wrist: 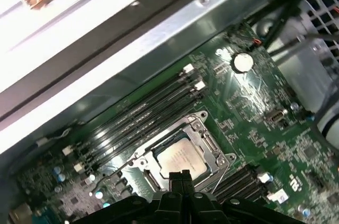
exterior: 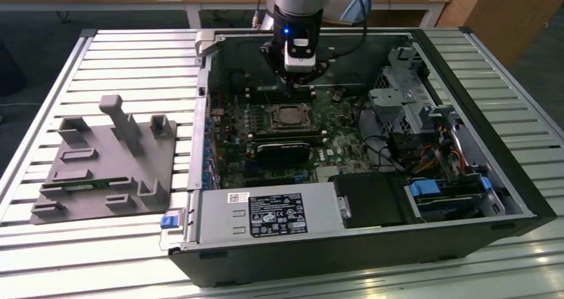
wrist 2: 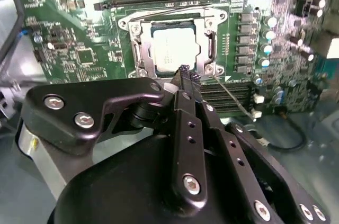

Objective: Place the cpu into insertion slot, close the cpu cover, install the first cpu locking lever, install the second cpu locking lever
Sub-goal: 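Install the first cpu locking lever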

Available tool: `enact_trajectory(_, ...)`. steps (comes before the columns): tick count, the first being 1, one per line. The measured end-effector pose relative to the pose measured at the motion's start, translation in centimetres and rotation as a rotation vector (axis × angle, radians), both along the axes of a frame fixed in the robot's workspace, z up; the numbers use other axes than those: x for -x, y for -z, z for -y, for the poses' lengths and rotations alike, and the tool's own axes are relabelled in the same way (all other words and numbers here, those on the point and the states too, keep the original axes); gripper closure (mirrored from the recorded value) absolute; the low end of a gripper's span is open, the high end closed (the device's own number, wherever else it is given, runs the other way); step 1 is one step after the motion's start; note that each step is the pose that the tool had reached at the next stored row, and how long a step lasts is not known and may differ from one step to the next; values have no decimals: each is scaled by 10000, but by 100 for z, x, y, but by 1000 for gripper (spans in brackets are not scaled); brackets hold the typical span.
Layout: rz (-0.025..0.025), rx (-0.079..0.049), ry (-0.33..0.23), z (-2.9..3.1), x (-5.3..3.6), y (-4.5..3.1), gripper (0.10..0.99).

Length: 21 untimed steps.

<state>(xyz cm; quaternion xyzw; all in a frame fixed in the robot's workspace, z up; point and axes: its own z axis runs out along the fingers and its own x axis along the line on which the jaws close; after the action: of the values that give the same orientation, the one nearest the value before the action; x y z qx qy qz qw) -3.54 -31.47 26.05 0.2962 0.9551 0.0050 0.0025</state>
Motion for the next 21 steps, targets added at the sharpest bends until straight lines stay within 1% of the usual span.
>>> enact_trajectory(21,0,0,-3804,0,0,36,980)
